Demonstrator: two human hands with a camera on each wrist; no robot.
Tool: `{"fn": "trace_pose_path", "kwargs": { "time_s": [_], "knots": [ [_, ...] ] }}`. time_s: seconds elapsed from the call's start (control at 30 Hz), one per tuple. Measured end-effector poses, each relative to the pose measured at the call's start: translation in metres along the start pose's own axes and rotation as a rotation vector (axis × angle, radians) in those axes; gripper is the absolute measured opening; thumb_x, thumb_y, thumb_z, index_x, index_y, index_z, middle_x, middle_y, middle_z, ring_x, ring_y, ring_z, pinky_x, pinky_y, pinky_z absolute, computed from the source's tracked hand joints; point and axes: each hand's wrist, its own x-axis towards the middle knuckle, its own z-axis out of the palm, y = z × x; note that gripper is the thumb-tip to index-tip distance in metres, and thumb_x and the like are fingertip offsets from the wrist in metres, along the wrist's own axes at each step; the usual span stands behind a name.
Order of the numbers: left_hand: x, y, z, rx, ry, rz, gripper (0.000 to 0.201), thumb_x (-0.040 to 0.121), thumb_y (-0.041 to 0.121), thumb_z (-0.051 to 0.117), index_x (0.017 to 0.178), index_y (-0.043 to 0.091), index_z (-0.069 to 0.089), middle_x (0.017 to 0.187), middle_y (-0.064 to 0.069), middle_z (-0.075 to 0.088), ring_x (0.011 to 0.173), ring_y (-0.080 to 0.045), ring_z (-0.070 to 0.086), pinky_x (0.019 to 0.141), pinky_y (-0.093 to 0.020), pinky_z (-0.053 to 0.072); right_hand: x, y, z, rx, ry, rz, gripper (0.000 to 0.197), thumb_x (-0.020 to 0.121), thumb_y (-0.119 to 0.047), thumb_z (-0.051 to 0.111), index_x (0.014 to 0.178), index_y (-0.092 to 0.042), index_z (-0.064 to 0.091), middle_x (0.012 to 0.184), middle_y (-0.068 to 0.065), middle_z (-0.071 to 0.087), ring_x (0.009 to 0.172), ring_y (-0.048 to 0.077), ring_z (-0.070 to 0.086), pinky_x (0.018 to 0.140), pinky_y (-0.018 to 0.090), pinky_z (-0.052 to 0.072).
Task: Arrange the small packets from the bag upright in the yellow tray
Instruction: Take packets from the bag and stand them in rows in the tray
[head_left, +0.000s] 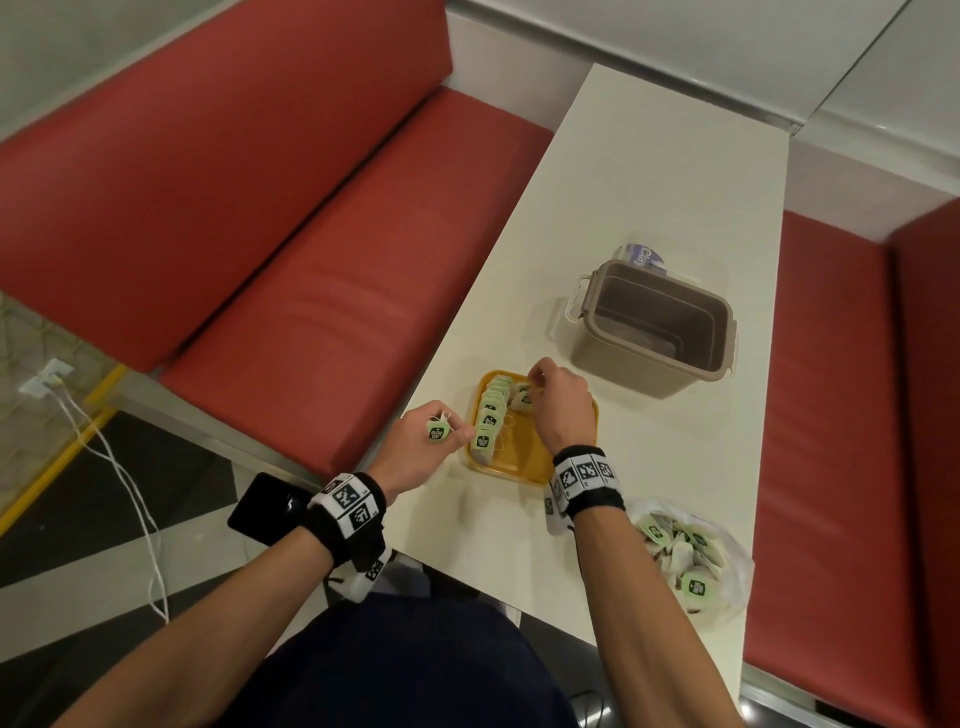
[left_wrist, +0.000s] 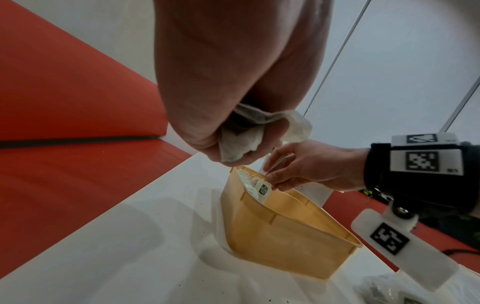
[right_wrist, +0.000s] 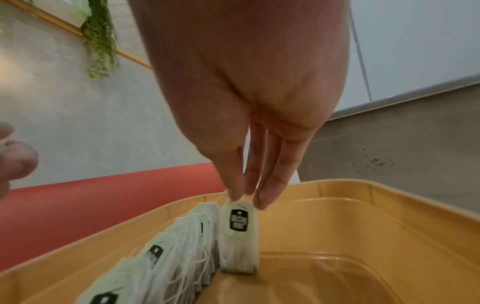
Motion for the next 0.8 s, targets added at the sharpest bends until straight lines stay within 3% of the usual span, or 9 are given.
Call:
{"fn": "trace_pose_path", "kwargs": {
  "time_s": [0.07, 0.13, 0.27, 0.33, 0.4, 0.47, 0.57, 0.7, 0.8],
  "knots": [
    [-0.002, 0.004, -0.001, -0.01, 0.01, -0.002, 0.025, 0.094, 0.043, 0.081, 0.089, 0.022, 0.069, 0.086, 0.017, 0.065, 0.074, -0.001, 0.056, 0.059, -0.023, 0.046, -0.005, 0.004, 0.001, 0.043, 0.103, 0.04, 0.014, 0.1, -0.007, 0.061, 0.108, -0.018, 0.065, 0.1, 0.006, 0.071, 0.089, 0.029, 0.065, 0.076, 0.041, 0.058],
    [-0.001, 0.003, -0.001, -0.049, -0.006, -0.014, 0.028, 0.094, 0.043, 0.081, 0.09, 0.019, 0.067, 0.075, 0.019, 0.061, 0.063, -0.003, 0.051, 0.054, -0.026, 0.043, -0.01, 0.008, 0.002, 0.084, 0.141, 0.101, 0.005, 0.1, -0.01, 0.062, 0.099, -0.015, 0.063, 0.092, 0.006, 0.07, 0.083, 0.029, 0.063, 0.074, 0.041, 0.056],
    [0.0, 0.0, 0.002, -0.055, -0.009, -0.052, 0.029, 0.093, 0.048, 0.081, 0.087, 0.024, 0.065, 0.072, 0.015, 0.055, 0.061, -0.012, 0.044, 0.05, -0.029, 0.038, -0.015, 0.014, 0.016, 0.059, 0.001, 0.2, 0.01, 0.1, -0.016, 0.061, 0.096, -0.013, 0.069, 0.089, 0.008, 0.071, 0.083, 0.029, 0.068, 0.072, 0.037, 0.057],
    [0.0, 0.001, 0.005, -0.042, -0.01, -0.051, 0.028, 0.094, 0.047, 0.08, 0.087, 0.025, 0.065, 0.077, 0.018, 0.058, 0.06, -0.011, 0.044, 0.048, -0.027, 0.037, -0.015, 0.016, 0.023, 0.064, -0.093, 0.228, 0.011, 0.098, -0.016, 0.061, 0.1, -0.017, 0.072, 0.097, 0.009, 0.074, 0.088, 0.032, 0.071, 0.081, 0.043, 0.063],
    [0.001, 0.003, 0.008, -0.035, -0.017, -0.047, 0.027, 0.094, 0.047, 0.08, 0.087, 0.026, 0.065, 0.088, 0.012, 0.056, 0.057, -0.009, 0.043, 0.044, -0.025, 0.035, -0.015, 0.017, 0.029, 0.083, -0.145, 0.244, 0.018, 0.096, -0.016, 0.062, 0.109, -0.019, 0.074, 0.106, 0.011, 0.075, 0.095, 0.035, 0.072, 0.088, 0.047, 0.064],
    [0.001, 0.006, 0.009, -0.041, -0.027, -0.045, 0.027, 0.094, 0.048, 0.08, 0.087, 0.027, 0.065, 0.085, 0.009, 0.052, 0.055, -0.009, 0.042, 0.042, -0.024, 0.033, -0.015, 0.015, 0.032, 0.096, -0.158, 0.242, 0.024, 0.095, -0.017, 0.063, 0.115, -0.022, 0.075, 0.11, 0.01, 0.075, 0.099, 0.035, 0.072, 0.09, 0.048, 0.063],
    [0.001, 0.012, 0.01, -0.076, -0.046, -0.055, 0.027, 0.094, 0.049, 0.08, 0.089, 0.027, 0.065, 0.078, 0.009, 0.049, 0.052, -0.01, 0.04, 0.041, -0.024, 0.031, -0.015, 0.016, 0.032, 0.091, -0.15, 0.215, 0.029, 0.094, -0.018, 0.062, 0.118, -0.029, 0.074, 0.114, 0.007, 0.076, 0.102, 0.033, 0.073, 0.092, 0.049, 0.063],
    [-0.001, 0.021, 0.006, -0.15, -0.09, -0.042, 0.032, 0.091, 0.053, 0.081, 0.094, 0.025, 0.066, 0.087, 0.008, 0.058, 0.058, -0.022, 0.043, 0.046, -0.029, 0.032, -0.019, 0.017, 0.015, 0.092, -0.168, 0.175, 0.029, 0.097, -0.016, 0.063, 0.118, -0.031, 0.076, 0.117, 0.005, 0.077, 0.103, 0.03, 0.073, 0.092, 0.044, 0.062],
    [-0.007, 0.03, 0.003, -0.21, -0.136, -0.02, 0.034, 0.091, 0.051, 0.082, 0.104, 0.025, 0.064, 0.084, 0.009, 0.067, 0.069, -0.025, 0.049, 0.053, -0.036, 0.038, -0.028, 0.006, -0.018, 0.232, -0.061, 0.115, 0.016, 0.1, -0.024, 0.07, 0.113, -0.03, 0.077, 0.112, -0.006, 0.079, 0.099, 0.016, 0.074, 0.09, 0.037, 0.061]
  ]
}}
